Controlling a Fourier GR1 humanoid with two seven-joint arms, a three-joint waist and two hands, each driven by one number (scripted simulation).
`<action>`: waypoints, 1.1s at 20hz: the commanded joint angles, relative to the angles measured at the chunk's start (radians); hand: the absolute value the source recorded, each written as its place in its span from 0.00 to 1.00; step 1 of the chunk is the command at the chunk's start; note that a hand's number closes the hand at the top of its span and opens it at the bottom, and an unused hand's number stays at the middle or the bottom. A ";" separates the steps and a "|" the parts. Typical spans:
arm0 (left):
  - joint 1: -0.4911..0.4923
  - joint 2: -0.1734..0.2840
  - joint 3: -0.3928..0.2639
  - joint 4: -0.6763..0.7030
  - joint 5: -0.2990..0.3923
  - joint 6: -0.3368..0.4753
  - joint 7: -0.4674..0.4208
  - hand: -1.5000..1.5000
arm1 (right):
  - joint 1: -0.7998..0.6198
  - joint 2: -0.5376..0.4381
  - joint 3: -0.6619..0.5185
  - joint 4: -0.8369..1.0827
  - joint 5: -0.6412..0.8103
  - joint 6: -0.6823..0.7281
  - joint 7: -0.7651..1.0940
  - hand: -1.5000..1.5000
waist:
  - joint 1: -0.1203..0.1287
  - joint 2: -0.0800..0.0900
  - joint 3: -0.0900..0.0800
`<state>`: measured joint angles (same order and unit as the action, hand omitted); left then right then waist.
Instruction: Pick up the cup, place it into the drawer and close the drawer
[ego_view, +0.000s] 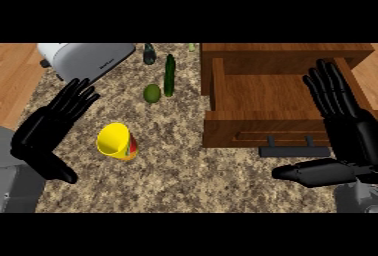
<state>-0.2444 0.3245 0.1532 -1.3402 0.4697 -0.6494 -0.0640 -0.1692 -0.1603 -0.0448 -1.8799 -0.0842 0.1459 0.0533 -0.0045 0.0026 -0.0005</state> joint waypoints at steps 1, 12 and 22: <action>-0.061 0.014 0.024 0.205 -0.121 -0.059 -0.139 0.00 | 0.032 -0.041 -0.021 -0.076 -0.050 0.056 0.048 0.00 | -0.008 -0.001 0.000; -0.149 0.033 0.003 0.655 -0.414 -0.023 -0.503 0.00 | -0.026 -0.002 -0.018 0.014 0.006 0.021 -0.010 0.00 | -0.014 0.005 -0.001; -0.241 0.030 -0.039 0.992 -0.553 0.071 -0.792 0.00 | -0.106 -0.043 -0.056 -0.039 -0.050 0.026 0.111 0.00 | -0.024 0.007 -0.003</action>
<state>-0.4707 0.3575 0.1270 -0.4605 -0.0364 -0.5332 -0.6859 -0.2707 -0.1952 -0.1082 -1.8785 -0.1273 0.1694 0.1219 -0.0214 0.0079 -0.0024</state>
